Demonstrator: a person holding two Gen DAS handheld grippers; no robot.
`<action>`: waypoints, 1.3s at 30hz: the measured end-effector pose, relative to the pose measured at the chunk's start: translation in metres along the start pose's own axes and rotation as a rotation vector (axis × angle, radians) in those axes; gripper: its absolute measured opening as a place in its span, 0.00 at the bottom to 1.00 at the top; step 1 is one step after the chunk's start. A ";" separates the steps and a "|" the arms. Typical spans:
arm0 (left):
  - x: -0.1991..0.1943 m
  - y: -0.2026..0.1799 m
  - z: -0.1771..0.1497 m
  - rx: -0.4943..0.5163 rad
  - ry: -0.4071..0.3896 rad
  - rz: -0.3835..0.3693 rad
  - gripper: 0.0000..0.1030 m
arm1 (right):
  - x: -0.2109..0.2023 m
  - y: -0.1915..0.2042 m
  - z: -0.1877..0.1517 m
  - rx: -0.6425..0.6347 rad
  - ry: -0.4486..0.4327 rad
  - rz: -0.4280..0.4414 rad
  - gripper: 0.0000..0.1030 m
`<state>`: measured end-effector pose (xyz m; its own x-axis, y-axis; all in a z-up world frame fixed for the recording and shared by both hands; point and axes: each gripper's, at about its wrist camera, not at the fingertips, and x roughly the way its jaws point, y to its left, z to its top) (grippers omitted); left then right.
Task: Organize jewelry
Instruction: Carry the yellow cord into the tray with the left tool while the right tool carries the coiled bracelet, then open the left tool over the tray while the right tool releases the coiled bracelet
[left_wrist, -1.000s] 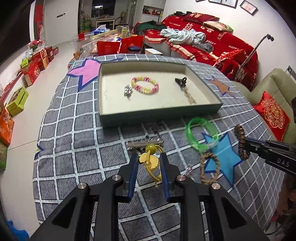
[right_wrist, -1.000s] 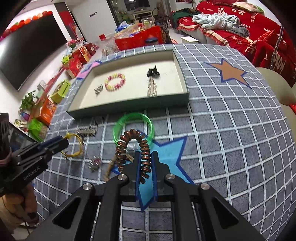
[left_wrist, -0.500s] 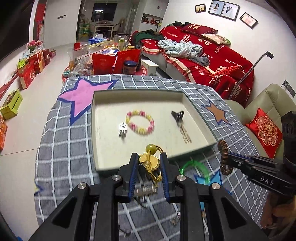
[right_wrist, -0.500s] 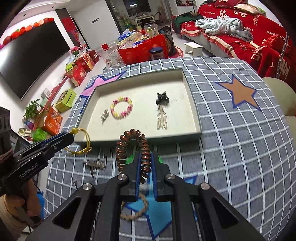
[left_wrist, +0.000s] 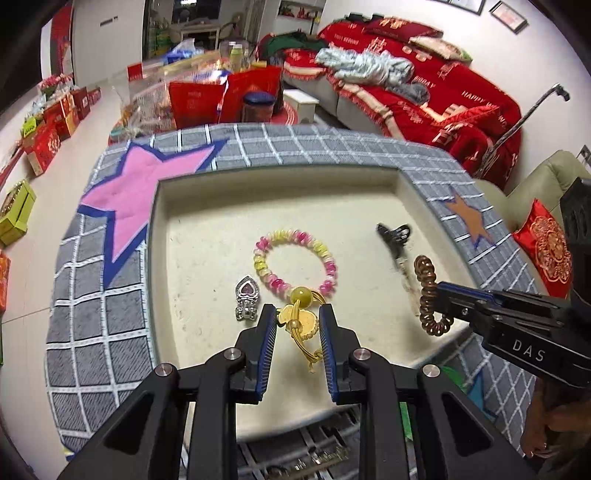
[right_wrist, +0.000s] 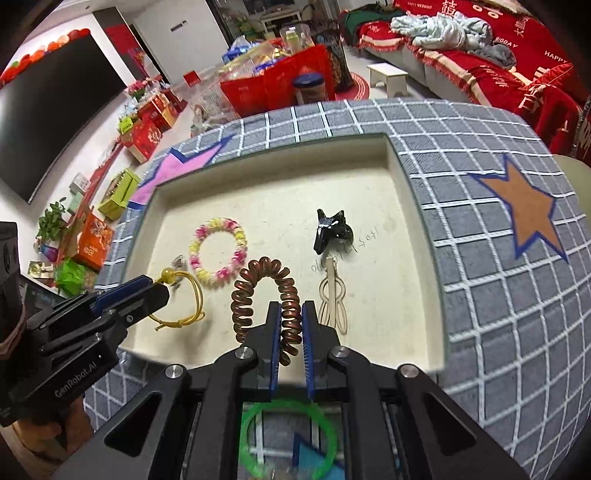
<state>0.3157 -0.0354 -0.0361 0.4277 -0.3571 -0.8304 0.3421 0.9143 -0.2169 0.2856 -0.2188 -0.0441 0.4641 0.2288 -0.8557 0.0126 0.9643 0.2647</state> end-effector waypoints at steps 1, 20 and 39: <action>0.007 0.002 0.001 0.000 0.015 0.006 0.39 | 0.004 0.000 0.002 -0.002 0.007 -0.005 0.11; 0.042 -0.015 0.013 0.150 0.003 0.195 0.40 | 0.029 -0.018 0.033 -0.013 -0.015 -0.143 0.12; 0.011 -0.015 0.008 0.113 -0.103 0.174 1.00 | 0.002 -0.029 0.023 0.102 -0.047 -0.001 0.56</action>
<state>0.3216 -0.0545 -0.0381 0.5696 -0.2192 -0.7921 0.3452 0.9385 -0.0116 0.3066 -0.2495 -0.0428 0.5052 0.2191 -0.8347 0.1018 0.9454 0.3097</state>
